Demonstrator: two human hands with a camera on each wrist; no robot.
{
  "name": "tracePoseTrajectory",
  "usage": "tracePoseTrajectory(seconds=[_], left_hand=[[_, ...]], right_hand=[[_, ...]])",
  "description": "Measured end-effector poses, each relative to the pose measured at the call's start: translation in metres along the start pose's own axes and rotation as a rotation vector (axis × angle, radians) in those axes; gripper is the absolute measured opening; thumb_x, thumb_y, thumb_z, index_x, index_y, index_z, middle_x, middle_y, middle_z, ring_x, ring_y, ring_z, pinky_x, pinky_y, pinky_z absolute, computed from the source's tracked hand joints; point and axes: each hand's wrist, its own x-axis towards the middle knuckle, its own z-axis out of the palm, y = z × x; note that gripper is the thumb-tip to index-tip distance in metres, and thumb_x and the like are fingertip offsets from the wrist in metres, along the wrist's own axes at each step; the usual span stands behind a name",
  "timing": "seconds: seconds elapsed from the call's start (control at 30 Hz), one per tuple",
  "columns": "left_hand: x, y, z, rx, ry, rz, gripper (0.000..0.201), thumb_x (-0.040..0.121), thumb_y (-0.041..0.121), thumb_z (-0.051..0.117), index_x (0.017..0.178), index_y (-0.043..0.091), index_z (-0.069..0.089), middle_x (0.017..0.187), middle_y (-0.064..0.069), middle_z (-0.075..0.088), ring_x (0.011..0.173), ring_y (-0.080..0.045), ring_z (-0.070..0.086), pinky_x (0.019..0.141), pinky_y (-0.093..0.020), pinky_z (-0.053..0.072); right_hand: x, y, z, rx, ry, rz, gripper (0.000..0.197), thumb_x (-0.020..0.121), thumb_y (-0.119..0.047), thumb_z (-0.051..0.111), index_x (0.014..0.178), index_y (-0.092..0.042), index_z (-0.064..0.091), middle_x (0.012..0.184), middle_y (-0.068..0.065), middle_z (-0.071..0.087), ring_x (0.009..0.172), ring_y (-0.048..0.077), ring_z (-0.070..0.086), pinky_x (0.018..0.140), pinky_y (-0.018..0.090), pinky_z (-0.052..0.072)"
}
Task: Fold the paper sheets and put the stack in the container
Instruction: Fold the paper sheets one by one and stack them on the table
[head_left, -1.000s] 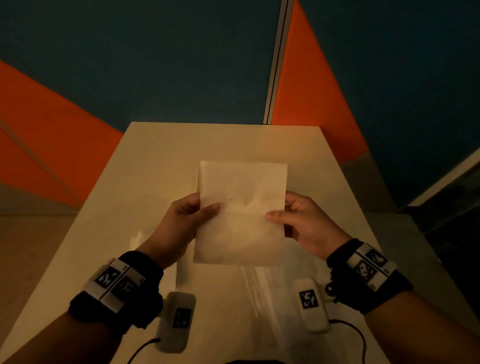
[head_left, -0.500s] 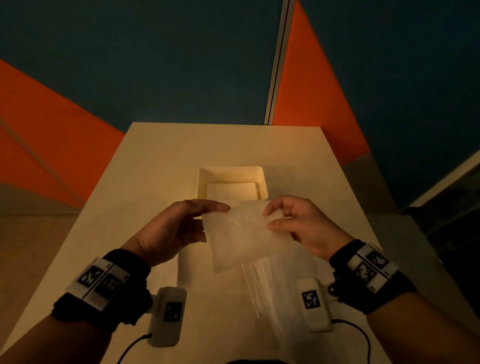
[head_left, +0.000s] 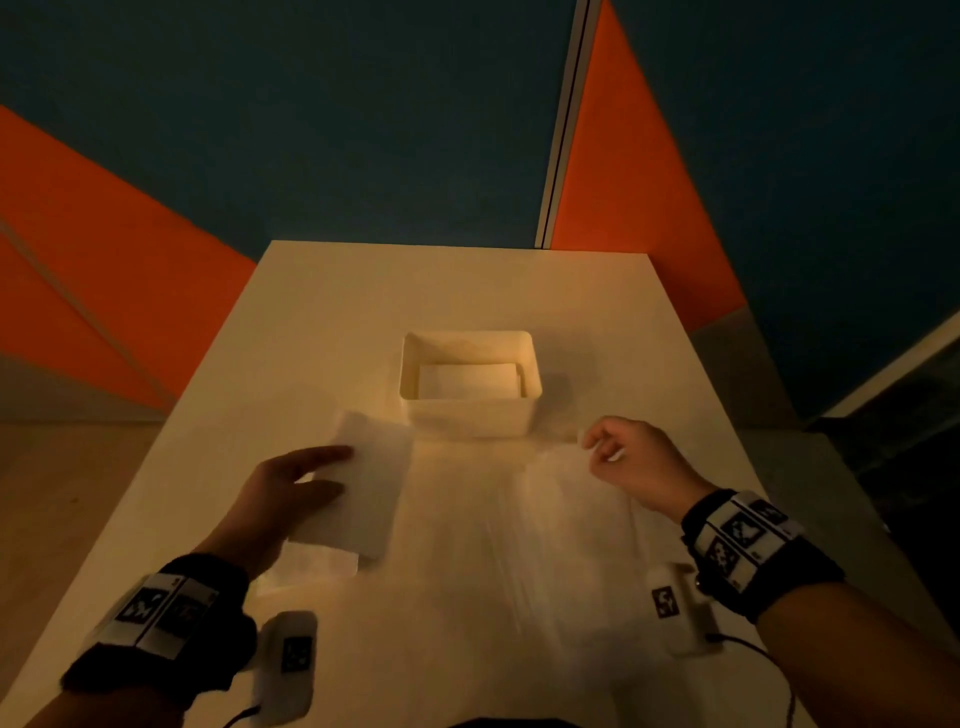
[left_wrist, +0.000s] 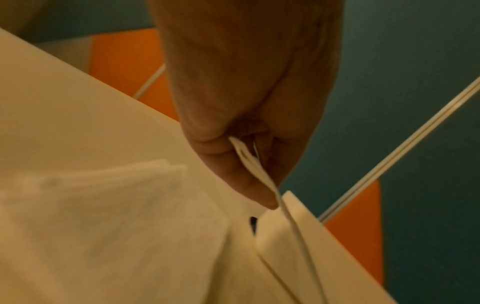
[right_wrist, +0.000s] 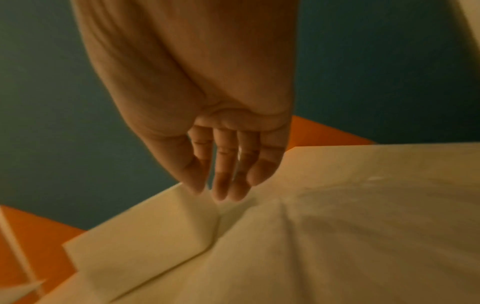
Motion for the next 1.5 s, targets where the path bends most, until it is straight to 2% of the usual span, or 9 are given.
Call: tracePoseTrajectory(seconds=[0.1,0.33,0.43,0.73,0.97,1.07,1.13,1.27,1.5], left_hand=[[0.003,-0.022,-0.016,0.062,0.12,-0.052,0.03,0.086,-0.005,0.059,0.111,0.011,0.064,0.111,-0.017,0.058,0.086,-0.037,0.06,0.081,-0.043,0.049],[0.011,-0.061,-0.025,0.456,0.22,-0.048,0.028,0.077,0.005,0.074,0.103,0.014,0.072,0.105,-0.016,0.065,0.087,-0.032,0.06,0.082,-0.041,0.049],[0.014,-0.065,-0.022,0.697,0.205,0.033,0.028,0.075,0.011,0.077,0.102,0.014,0.072,0.112,-0.013,0.057,0.093,-0.03,0.055,0.083,-0.036,0.043],[0.013,-0.058,-0.016,1.093,0.281,0.04,0.047,0.075,0.048,0.072,0.119,0.035,0.059,0.142,-0.008,0.031,0.126,-0.038,0.029,0.1,-0.052,0.035],[0.011,-0.05,-0.012,1.086,0.282,0.089,0.05,0.078,0.048,0.068,0.124,0.034,0.055,0.144,-0.007,0.028,0.129,-0.037,0.025,0.103,-0.055,0.031],[0.01,-0.046,-0.008,1.079,0.276,0.112,0.047,0.079,0.046,0.068,0.123,0.034,0.055,0.145,-0.006,0.028,0.129,-0.036,0.025,0.102,-0.055,0.031],[0.01,-0.042,-0.004,1.068,0.264,0.148,0.045,0.08,0.046,0.067,0.122,0.035,0.056,0.144,-0.006,0.029,0.129,-0.036,0.026,0.102,-0.056,0.031],[0.01,-0.031,0.008,1.029,0.194,0.195,0.039,0.082,0.043,0.066,0.119,0.035,0.057,0.143,-0.003,0.035,0.129,-0.033,0.03,0.101,-0.055,0.033],[0.002,-0.003,0.043,0.532,-0.247,0.148,0.021,0.084,0.035,0.066,0.103,0.039,0.059,0.122,0.011,0.055,0.105,-0.008,0.055,0.082,-0.019,0.043]], right_hand=[[0.002,0.022,-0.014,-0.154,-0.027,0.153,0.028,0.074,-0.007,0.071,0.091,-0.024,0.057,0.086,-0.003,0.06,0.086,0.019,0.059,0.076,0.03,0.049],[0.005,0.035,-0.022,-0.622,-0.286,0.195,0.086,0.057,-0.049,0.084,0.131,-0.031,0.044,0.132,-0.005,0.045,0.119,0.021,0.047,0.099,0.041,0.042],[0.011,0.036,-0.019,-0.611,-0.25,0.197,0.085,0.059,-0.053,0.081,0.132,-0.029,0.043,0.133,-0.004,0.042,0.12,0.023,0.044,0.099,0.043,0.041],[0.036,0.033,-0.014,-0.673,-0.31,0.192,0.086,0.065,-0.047,0.081,0.137,-0.027,0.04,0.14,-0.002,0.039,0.127,0.027,0.039,0.105,0.044,0.035],[0.037,0.034,-0.016,-0.654,-0.25,0.174,0.067,0.065,-0.046,0.081,0.121,-0.028,0.05,0.127,-0.004,0.048,0.118,0.025,0.046,0.098,0.04,0.037],[0.035,0.029,-0.022,-0.616,-0.173,0.119,0.021,0.077,-0.04,0.071,0.089,-0.033,0.055,0.098,-0.008,0.055,0.101,0.022,0.054,0.093,0.039,0.034],[0.031,0.024,-0.029,-0.577,-0.18,0.081,0.019,0.082,-0.034,0.066,0.071,-0.03,0.051,0.08,-0.011,0.054,0.088,0.019,0.055,0.091,0.038,0.034],[0.021,0.016,-0.041,-0.42,-0.2,-0.015,0.012,0.083,-0.024,0.07,0.074,-0.027,0.063,0.075,-0.011,0.058,0.079,0.014,0.059,0.078,0.03,0.048],[0.005,-0.021,-0.042,0.251,-0.103,-0.098,0.016,0.082,-0.001,0.069,0.074,-0.014,0.066,0.07,0.001,0.066,0.062,0.0,0.061,0.062,0.014,0.049]])
